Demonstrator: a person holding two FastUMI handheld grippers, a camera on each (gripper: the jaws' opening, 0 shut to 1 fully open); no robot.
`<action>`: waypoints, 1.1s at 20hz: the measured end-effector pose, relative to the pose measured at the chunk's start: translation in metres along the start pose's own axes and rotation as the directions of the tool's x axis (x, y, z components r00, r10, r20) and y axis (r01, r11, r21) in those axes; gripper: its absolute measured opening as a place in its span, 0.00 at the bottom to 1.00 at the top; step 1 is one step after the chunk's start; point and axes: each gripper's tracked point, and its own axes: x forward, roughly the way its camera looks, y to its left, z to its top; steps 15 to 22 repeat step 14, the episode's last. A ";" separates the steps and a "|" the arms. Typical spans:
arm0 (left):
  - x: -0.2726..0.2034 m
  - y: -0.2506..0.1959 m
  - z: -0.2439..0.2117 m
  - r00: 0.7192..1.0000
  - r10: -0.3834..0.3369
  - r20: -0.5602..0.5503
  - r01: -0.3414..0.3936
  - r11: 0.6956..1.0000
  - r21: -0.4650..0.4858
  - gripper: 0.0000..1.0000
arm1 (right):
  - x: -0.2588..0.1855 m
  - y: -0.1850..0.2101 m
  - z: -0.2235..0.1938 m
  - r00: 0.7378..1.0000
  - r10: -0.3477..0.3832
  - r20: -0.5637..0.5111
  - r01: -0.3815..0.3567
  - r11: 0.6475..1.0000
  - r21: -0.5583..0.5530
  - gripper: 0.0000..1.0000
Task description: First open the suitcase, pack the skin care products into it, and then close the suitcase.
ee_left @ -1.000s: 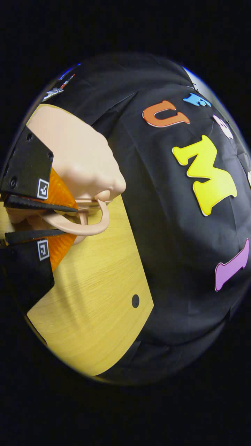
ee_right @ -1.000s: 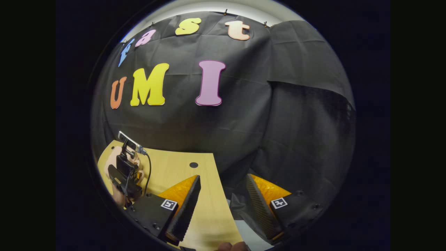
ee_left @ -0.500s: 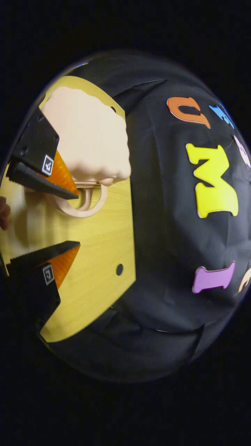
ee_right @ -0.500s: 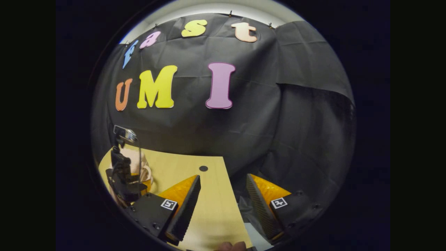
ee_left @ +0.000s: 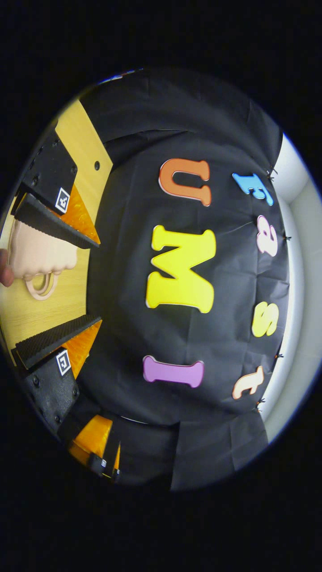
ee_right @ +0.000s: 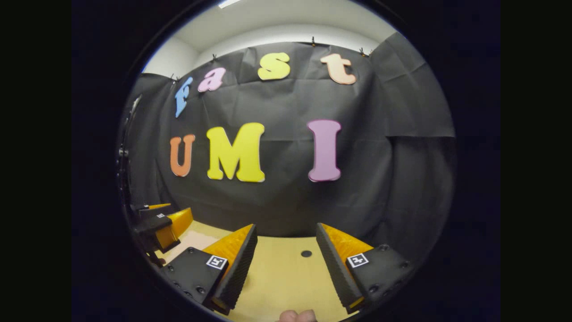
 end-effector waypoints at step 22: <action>-0.043 0.077 0.043 0.996 0.053 0.076 -0.058 0.996 0.065 0.95 | -0.013 0.076 0.036 0.994 0.022 0.106 -0.020 1.000 -0.020 0.79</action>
